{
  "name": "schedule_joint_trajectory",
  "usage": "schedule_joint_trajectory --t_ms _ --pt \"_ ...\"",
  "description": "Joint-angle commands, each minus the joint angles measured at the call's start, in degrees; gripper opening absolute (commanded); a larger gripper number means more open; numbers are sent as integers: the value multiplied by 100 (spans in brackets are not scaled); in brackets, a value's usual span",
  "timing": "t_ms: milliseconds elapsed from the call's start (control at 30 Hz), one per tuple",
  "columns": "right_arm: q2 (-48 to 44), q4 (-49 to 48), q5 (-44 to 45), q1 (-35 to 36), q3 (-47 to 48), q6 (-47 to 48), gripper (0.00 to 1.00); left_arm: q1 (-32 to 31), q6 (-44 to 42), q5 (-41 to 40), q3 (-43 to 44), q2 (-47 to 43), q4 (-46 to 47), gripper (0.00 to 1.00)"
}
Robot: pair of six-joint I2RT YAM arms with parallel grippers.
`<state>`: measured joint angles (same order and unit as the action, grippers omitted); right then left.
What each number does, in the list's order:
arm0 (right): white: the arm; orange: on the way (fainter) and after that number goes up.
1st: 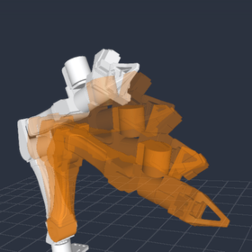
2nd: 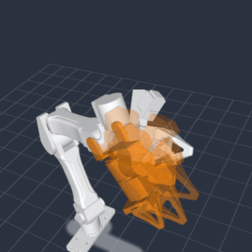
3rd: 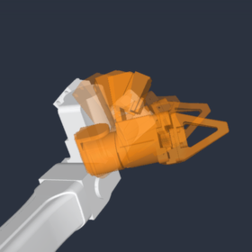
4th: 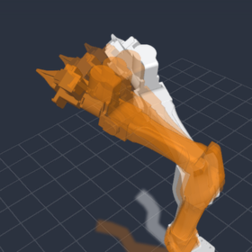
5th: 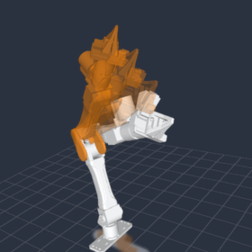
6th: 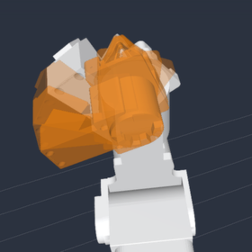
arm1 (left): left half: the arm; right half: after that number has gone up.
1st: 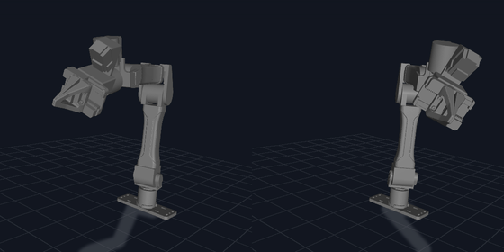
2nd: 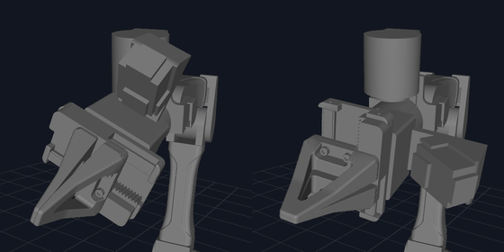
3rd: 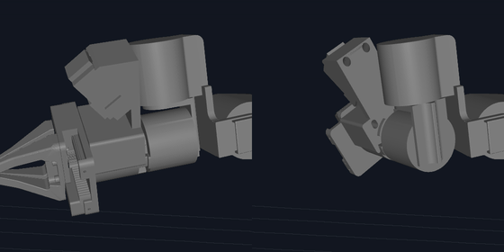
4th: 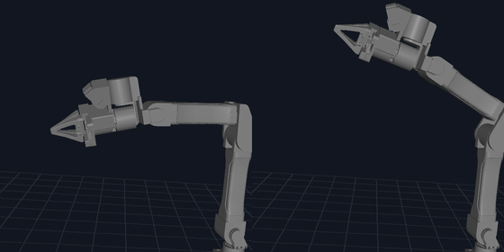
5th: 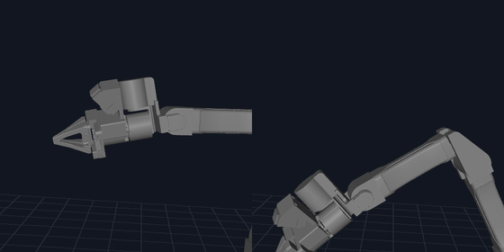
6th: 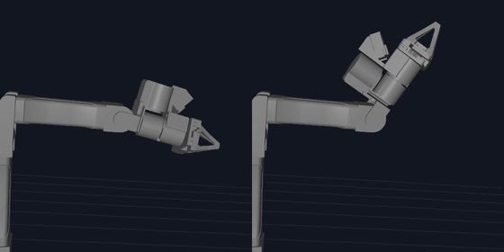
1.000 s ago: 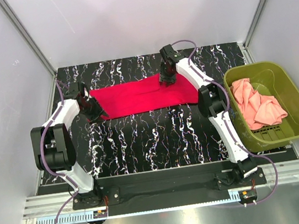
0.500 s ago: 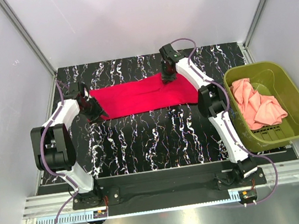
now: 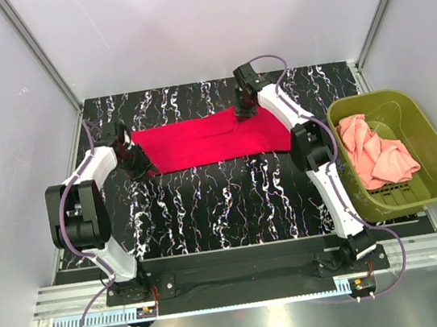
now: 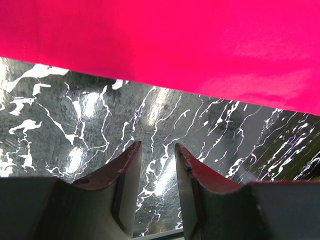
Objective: Fold and stack the t-shirts
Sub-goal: Fold the tshirt
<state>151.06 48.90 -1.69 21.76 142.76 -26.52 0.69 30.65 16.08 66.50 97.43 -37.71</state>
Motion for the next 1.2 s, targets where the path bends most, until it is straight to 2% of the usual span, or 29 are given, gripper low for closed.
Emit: schedule_joint_trajectory --t_ms 0,133,500,800,900,967,1067,1100,1167 --pt "-754 -636 -270 101 -222 42 6 -34 28 185 -67 -171 203 38" --pt "-570 -514 -428 118 58 -2 9 -25 20 177 -93 -180 229 37" --pt "-227 -847 -736 145 278 -55 10 -25 11 186 -155 -180 247 37" --pt "301 -637 -1035 109 868 -257 29 -34 -121 -16 109 -207 72 38" --pt "12 -401 -842 30 737 -117 42 -34 -209 -192 328 -215 -16 41" --pt "-339 -155 -754 -75 622 -29 45 -42 -253 -280 486 -207 -60 45" --pt "-858 162 -464 -180 420 121 56 -51 -314 -421 671 -111 -122 52" --pt "-981 459 -324 -233 367 191 63 -34 -332 -430 784 -66 -157 53" --pt "-1306 925 -209 -277 166 288 68 -34 -385 -500 961 170 -297 53"
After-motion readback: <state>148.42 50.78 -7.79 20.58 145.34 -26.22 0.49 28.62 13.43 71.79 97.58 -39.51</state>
